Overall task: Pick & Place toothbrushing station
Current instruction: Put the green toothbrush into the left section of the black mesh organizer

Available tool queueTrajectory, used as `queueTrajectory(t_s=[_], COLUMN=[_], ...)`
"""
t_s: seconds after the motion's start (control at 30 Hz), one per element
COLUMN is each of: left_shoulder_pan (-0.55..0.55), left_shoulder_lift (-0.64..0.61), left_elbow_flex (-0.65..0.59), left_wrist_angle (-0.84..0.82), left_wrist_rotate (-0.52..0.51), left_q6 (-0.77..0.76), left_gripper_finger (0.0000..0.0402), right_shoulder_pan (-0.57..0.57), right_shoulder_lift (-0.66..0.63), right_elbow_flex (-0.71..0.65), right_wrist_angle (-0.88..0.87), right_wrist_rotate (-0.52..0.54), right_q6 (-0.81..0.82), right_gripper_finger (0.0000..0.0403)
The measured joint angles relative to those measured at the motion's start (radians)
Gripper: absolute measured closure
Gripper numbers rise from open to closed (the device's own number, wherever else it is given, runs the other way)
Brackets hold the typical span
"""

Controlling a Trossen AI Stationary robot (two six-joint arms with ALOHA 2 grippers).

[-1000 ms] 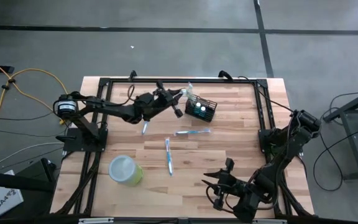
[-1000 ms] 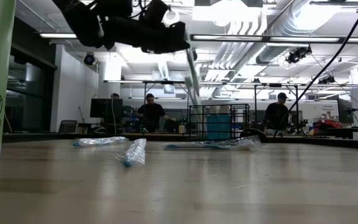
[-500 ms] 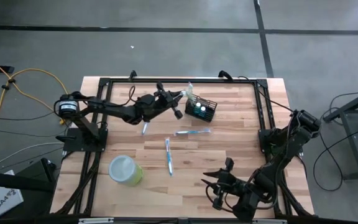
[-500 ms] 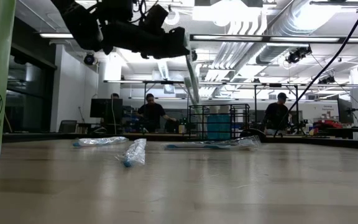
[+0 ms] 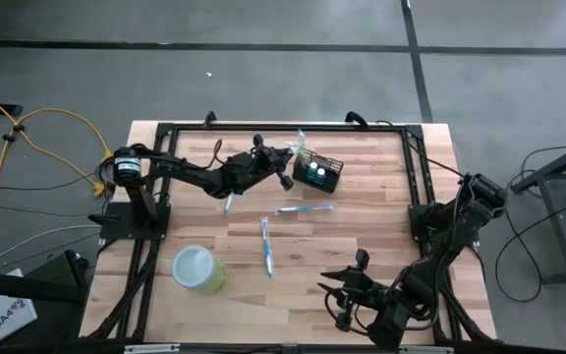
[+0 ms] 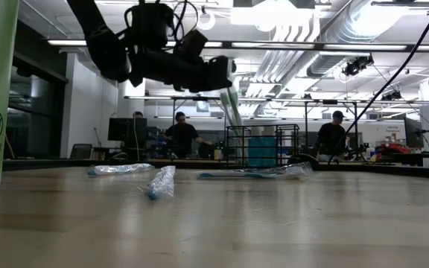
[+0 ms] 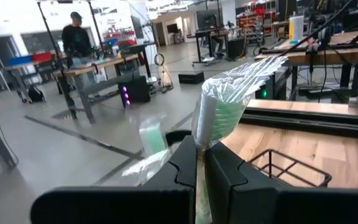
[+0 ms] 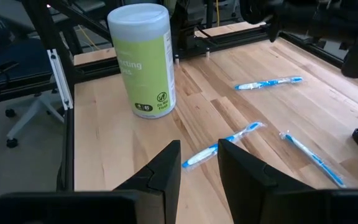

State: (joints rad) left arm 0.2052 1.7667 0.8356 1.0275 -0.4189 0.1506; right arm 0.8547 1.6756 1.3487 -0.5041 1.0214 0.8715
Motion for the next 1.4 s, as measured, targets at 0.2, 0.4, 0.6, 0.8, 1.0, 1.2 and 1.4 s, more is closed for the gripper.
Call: queueTrajectory(t_s=[0.2,0.4,0.6,0.8,1.0,1.2,1.4], left_shoulder_pan=[0.028,0.037,0.037,0.025,0.054,0.100,0.115], left_shoulder_lift=[0.011,0.011,0.011,0.009,0.007,0.007,0.007], left_elbow_flex=[0.004,0.065,0.153,0.157,0.159,0.159,0.159], left_wrist_angle=[-0.003,-0.083,-0.264,-0.294,-0.360,-0.376,-0.385], left_wrist_rotate=[0.026,0.045,0.056,0.055,0.064,0.141,0.197], left_q6=[-0.072,-0.085,-0.100,-0.110,-0.159,-0.208,-0.223], left_gripper_finger=[0.0400,0.0400,0.0400,0.0400,0.0400,0.0394,0.0352], right_shoulder_pan=[0.000,-0.002,-0.006,-0.006,-0.006,-0.006,-0.006], right_shoulder_lift=[0.000,0.000,0.000,0.000,0.000,0.000,0.000], right_elbow_flex=[0.000,0.000,0.000,0.000,0.000,0.000,0.000], right_wrist_angle=[0.004,0.008,0.008,0.007,0.007,0.007,0.007], right_wrist_rotate=[0.000,0.003,0.001,0.000,0.001,0.000,0.000], right_q6=[0.000,0.000,0.000,-0.001,-0.003,-0.003,0.016], right_gripper_finger=[0.0306,0.0306,0.0306,0.0306,0.0306,0.0306,0.0306])
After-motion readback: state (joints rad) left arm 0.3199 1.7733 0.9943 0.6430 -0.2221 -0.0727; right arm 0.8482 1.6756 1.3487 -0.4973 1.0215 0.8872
